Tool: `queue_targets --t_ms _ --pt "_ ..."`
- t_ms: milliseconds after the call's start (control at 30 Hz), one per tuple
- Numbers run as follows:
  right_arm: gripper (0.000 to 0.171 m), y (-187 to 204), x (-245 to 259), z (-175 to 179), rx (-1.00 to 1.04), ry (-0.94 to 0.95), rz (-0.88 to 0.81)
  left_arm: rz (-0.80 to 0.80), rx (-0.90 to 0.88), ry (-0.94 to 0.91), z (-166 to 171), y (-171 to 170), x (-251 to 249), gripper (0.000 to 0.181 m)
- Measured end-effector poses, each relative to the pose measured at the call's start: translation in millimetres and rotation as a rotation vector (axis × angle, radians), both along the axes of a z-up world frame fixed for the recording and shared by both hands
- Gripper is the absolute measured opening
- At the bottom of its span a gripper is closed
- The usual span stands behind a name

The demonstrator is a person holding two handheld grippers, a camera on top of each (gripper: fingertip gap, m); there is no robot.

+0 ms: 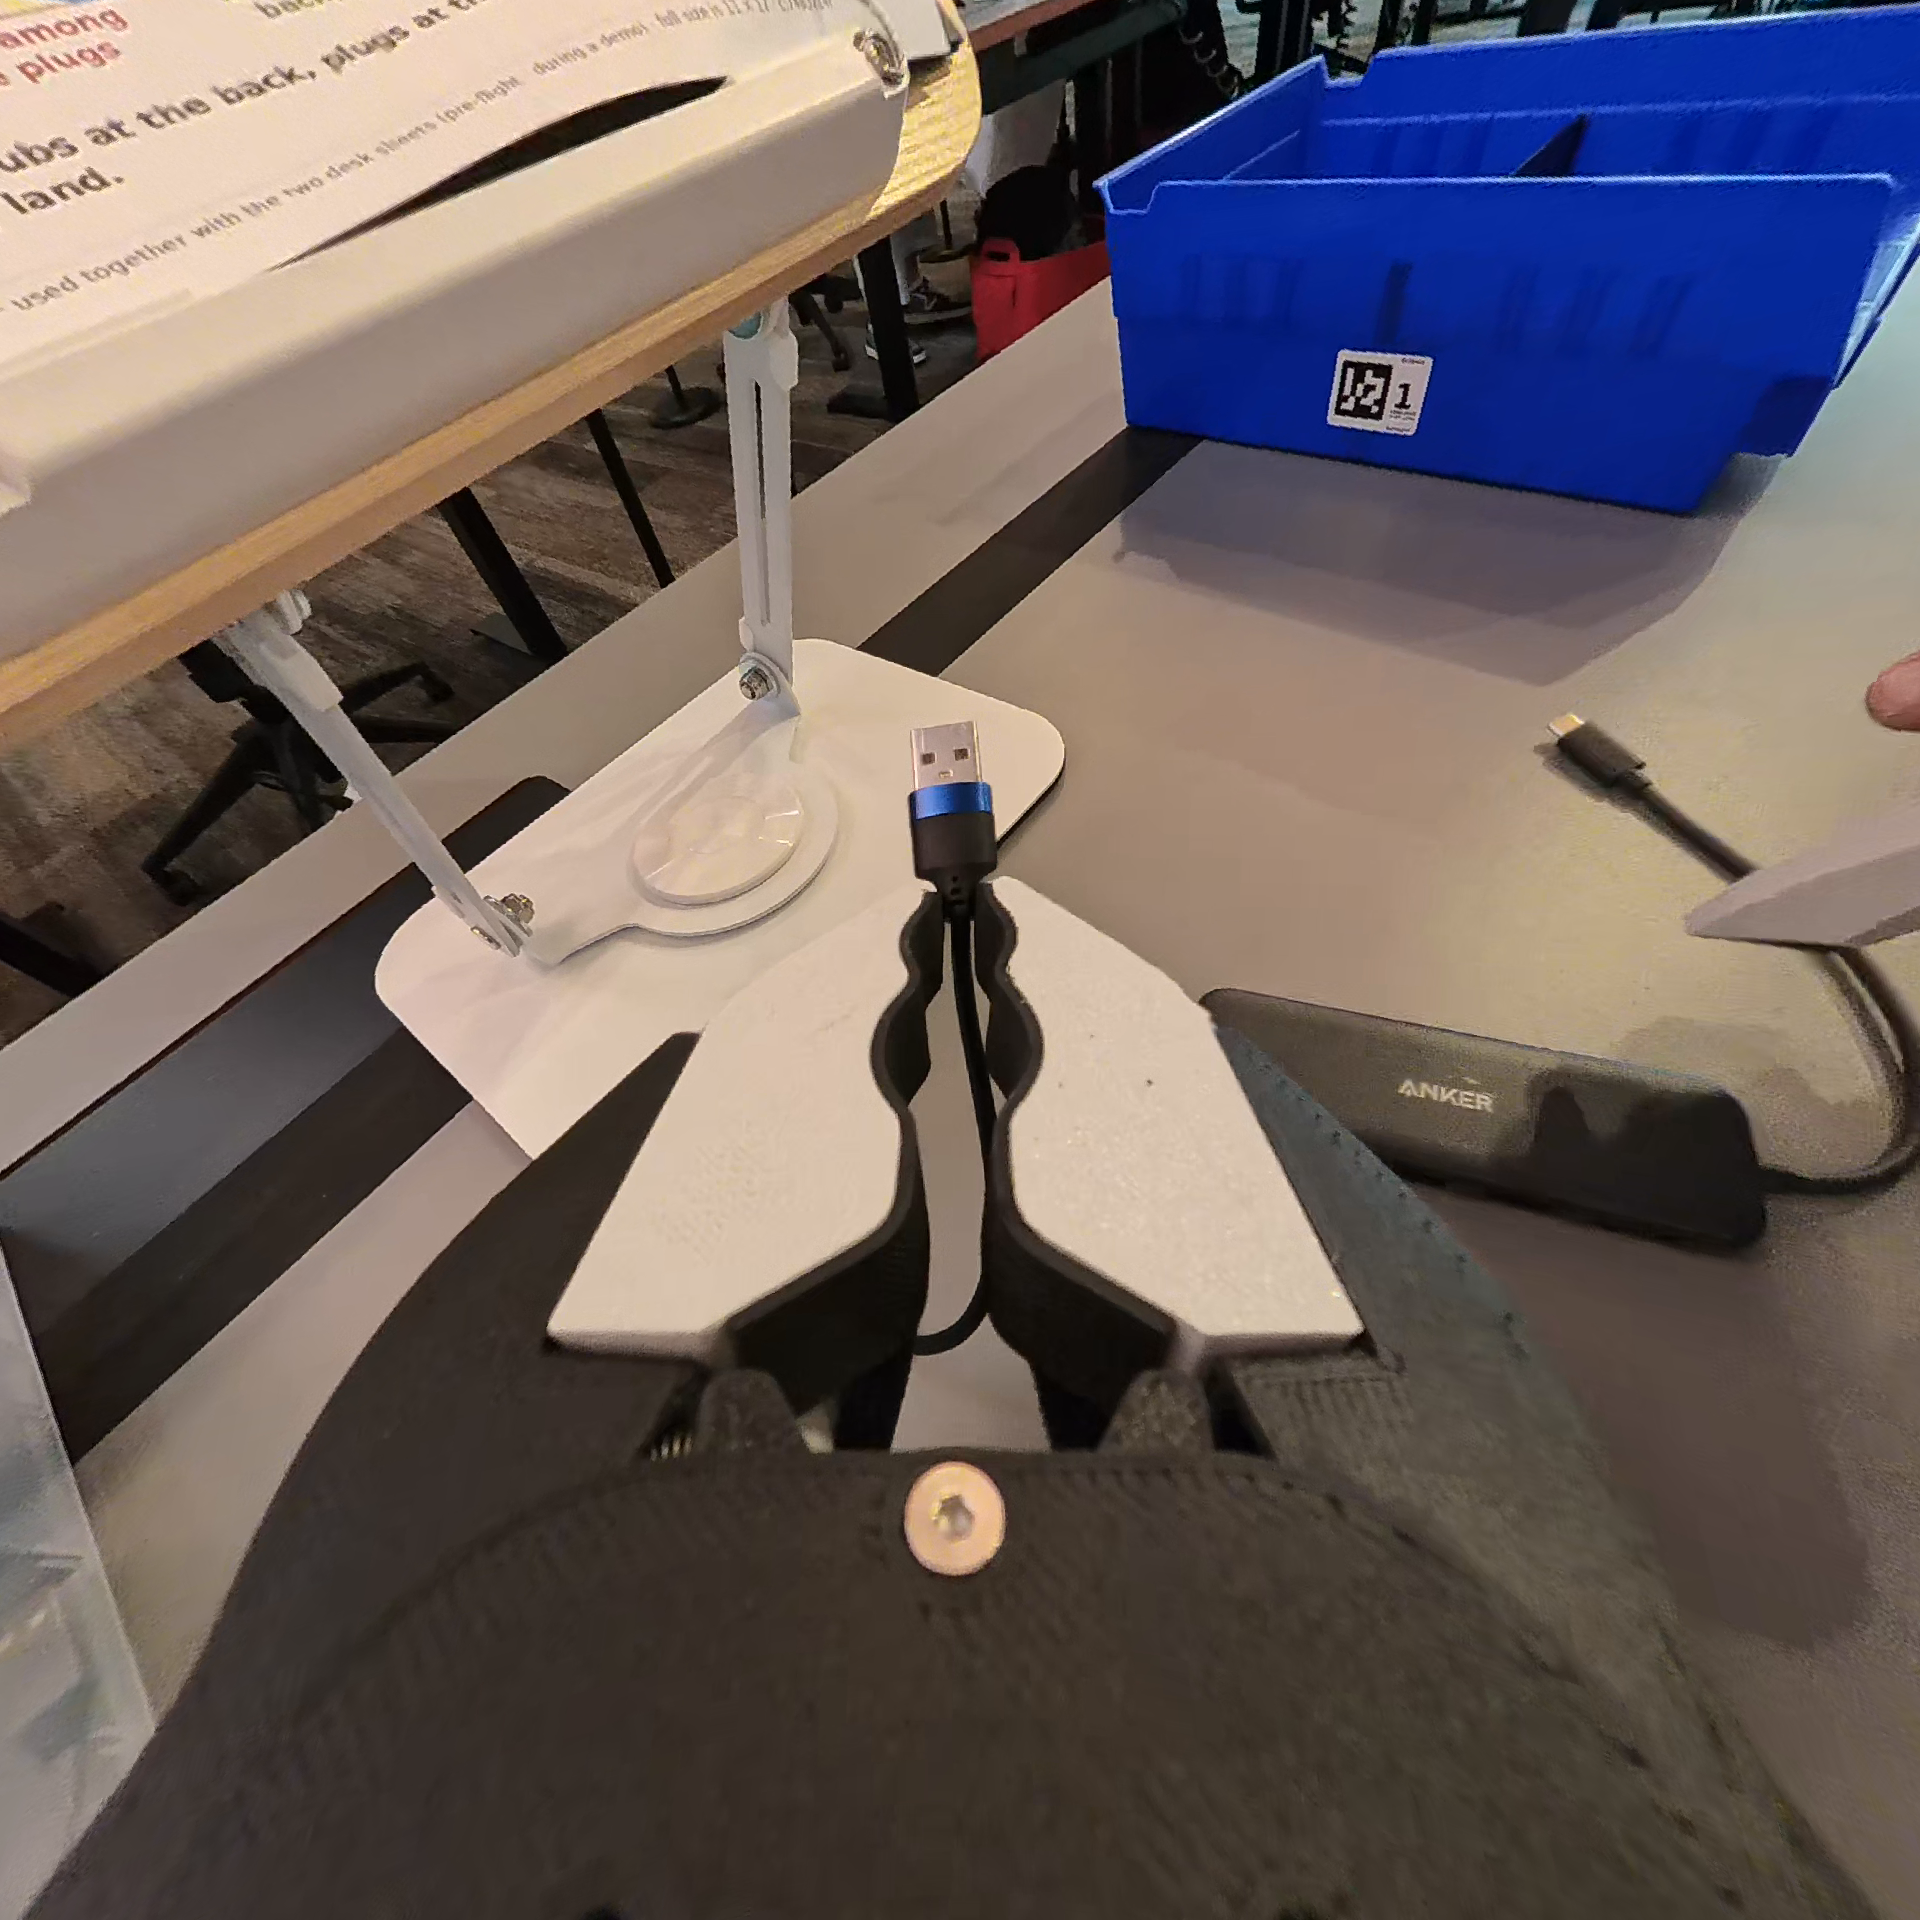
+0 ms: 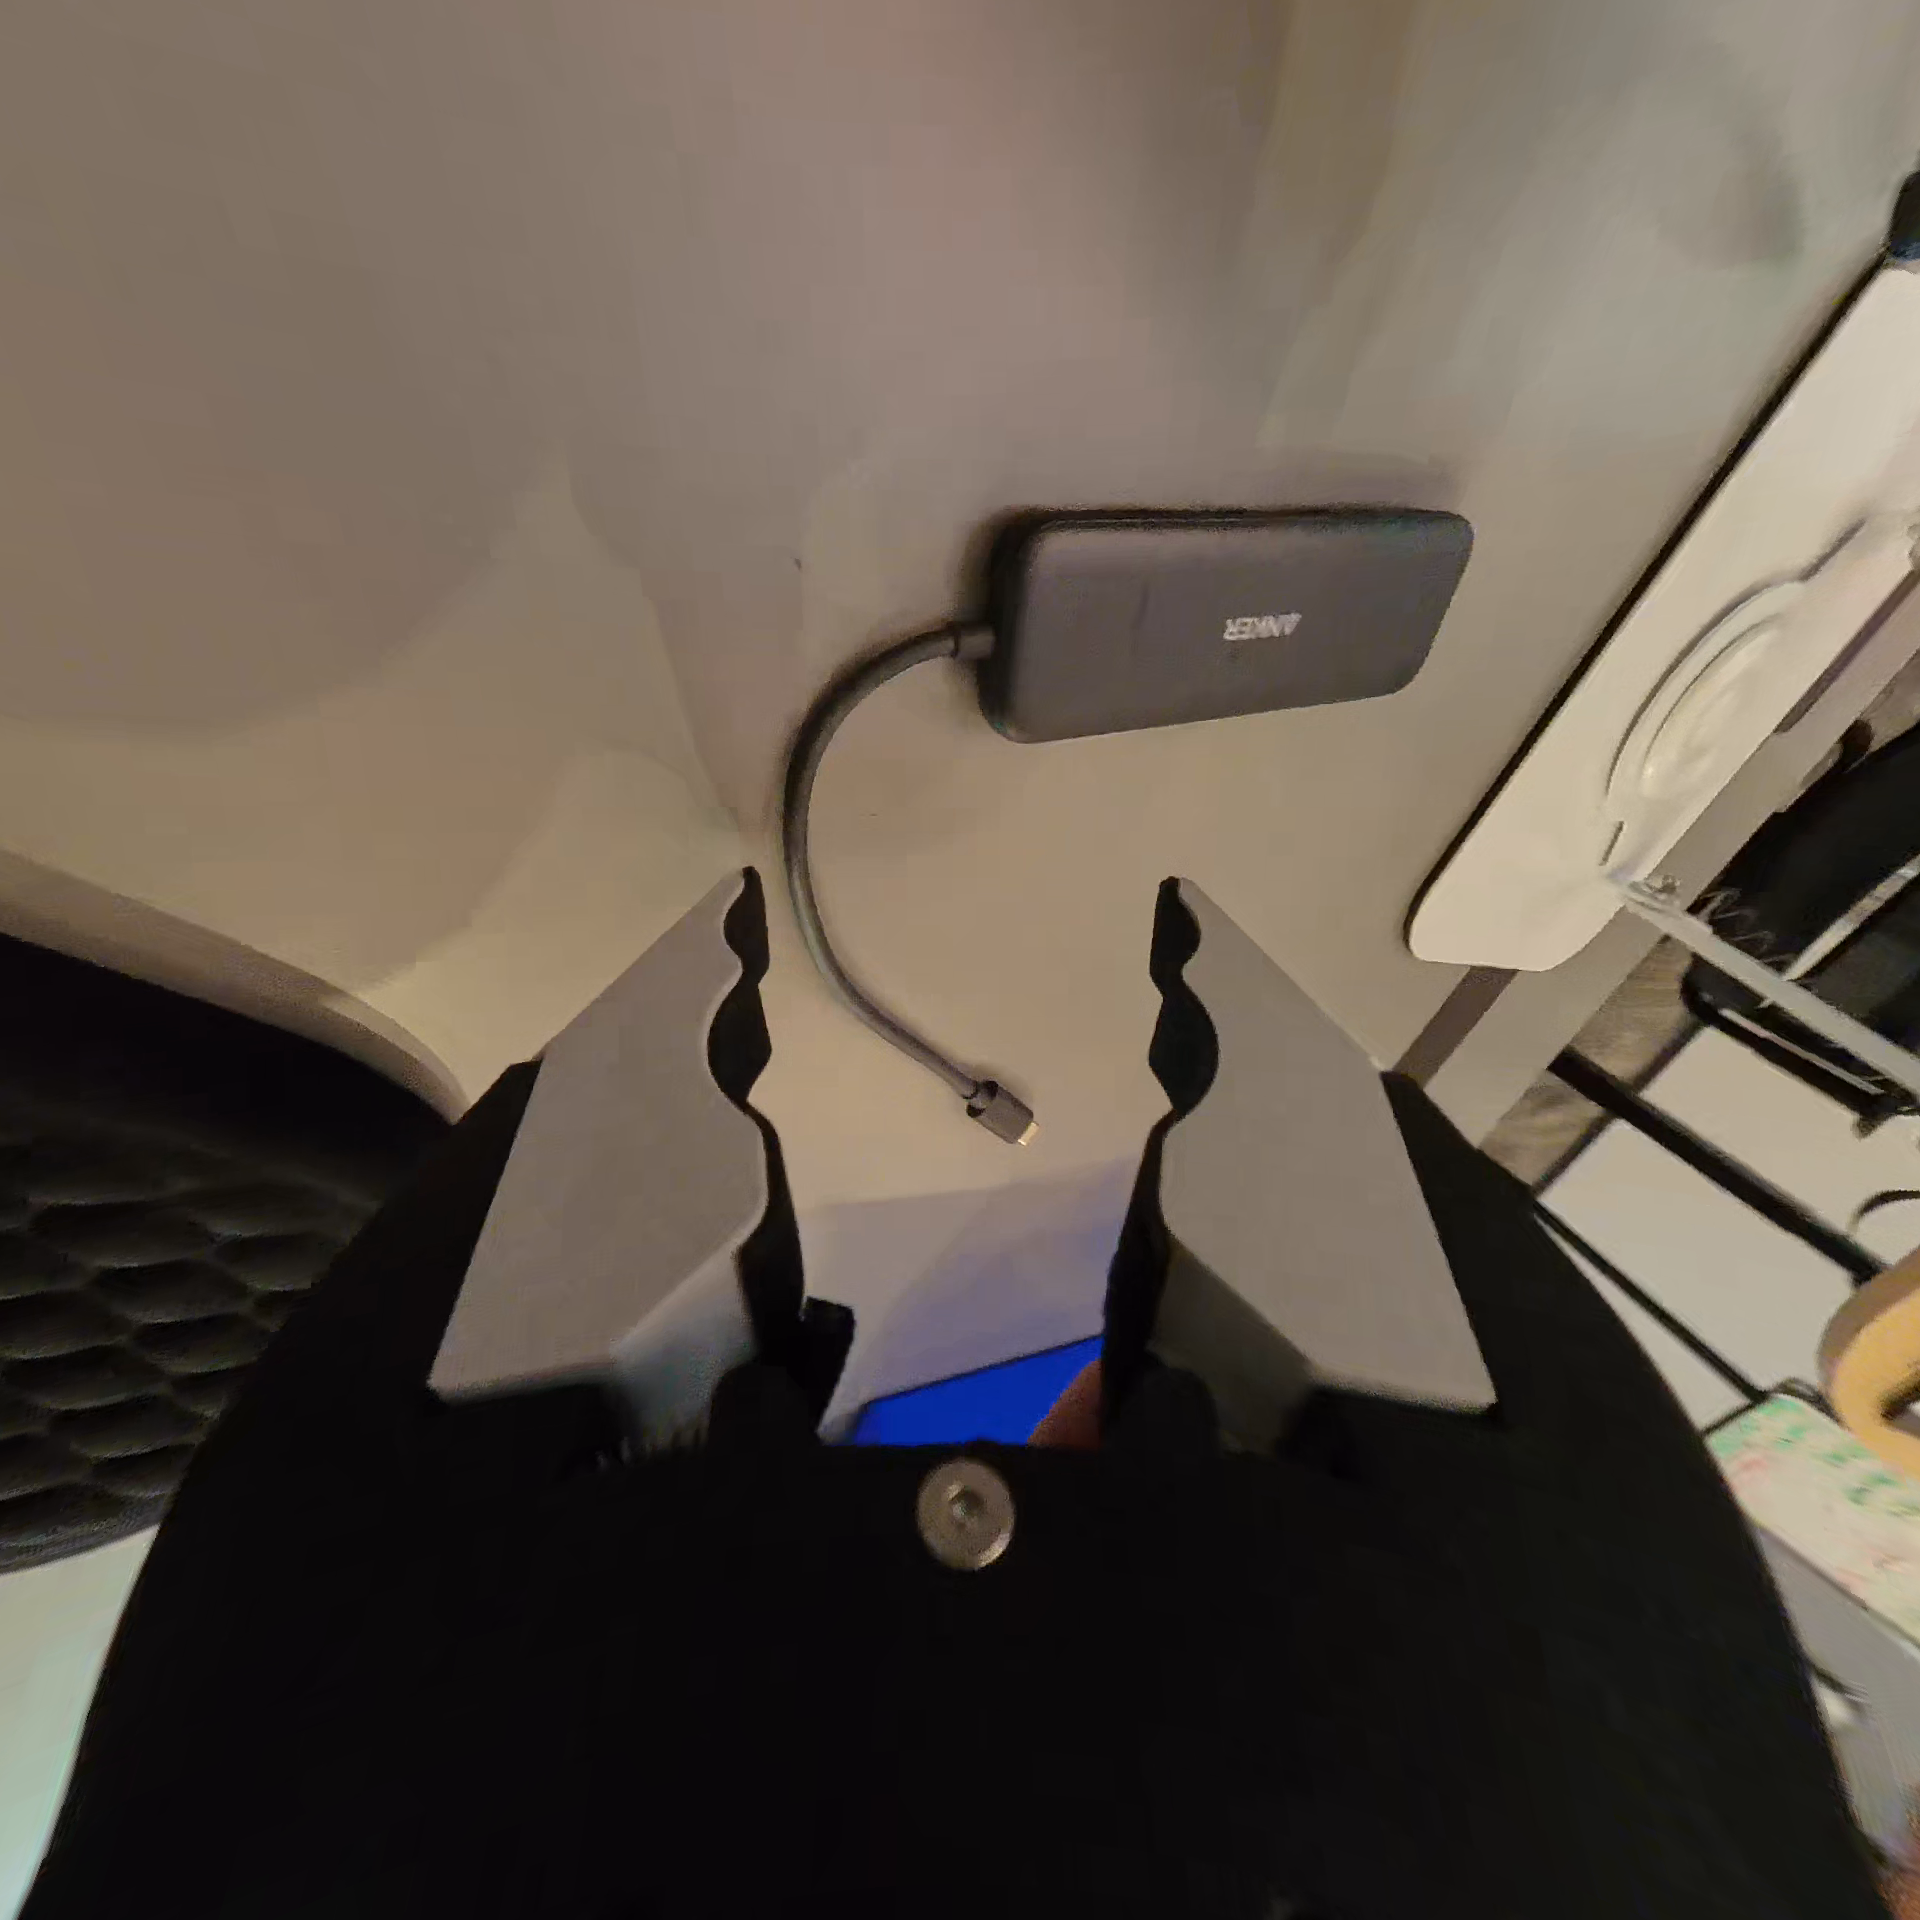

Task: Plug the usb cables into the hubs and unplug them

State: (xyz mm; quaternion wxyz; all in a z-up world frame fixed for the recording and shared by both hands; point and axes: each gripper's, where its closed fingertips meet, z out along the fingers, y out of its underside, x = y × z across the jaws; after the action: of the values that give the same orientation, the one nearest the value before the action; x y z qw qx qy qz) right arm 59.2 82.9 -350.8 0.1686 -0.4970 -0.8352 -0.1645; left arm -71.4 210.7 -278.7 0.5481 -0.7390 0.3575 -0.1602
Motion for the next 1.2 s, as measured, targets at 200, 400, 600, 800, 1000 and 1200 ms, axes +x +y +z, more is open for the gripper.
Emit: queue_targets --t_ms 200,400,600,800,1000,1200 --pt "0.028 24.6 -23.5 66.0 -0.052 0.457 -0.147 -0.214 0.005 -0.038 17.5 -30.3 20.8 0.006" --pt "0.028 49.5 -49.3 134.3 -0.233 0.89 -0.138 -0.37 0.209 0.141 37.1 -64.9 43.7 0.006" --pt "0.022 42.5 -58.7 122.6 -0.296 0.83 -0.003 -0.476 0.265 0.215 37.1 -88.3 64.6 0.006" --pt "0.013 34.7 -60.3 123.5 -0.349 0.866 0.044 -0.502 0.251 0.162 43.5 -93.0 64.8 0.006" --pt "0.013 28.9 -60.1 138.0 -0.444 1.001 0.034 -0.519 0.236 0.042 60.6 -97.7 64.8 0.006" --pt "0.013 25.6 -58.3 150.5 -0.49 1.127 0.031 -0.535 0.176 -0.2 94.0 -101.5 58.2 0.038"
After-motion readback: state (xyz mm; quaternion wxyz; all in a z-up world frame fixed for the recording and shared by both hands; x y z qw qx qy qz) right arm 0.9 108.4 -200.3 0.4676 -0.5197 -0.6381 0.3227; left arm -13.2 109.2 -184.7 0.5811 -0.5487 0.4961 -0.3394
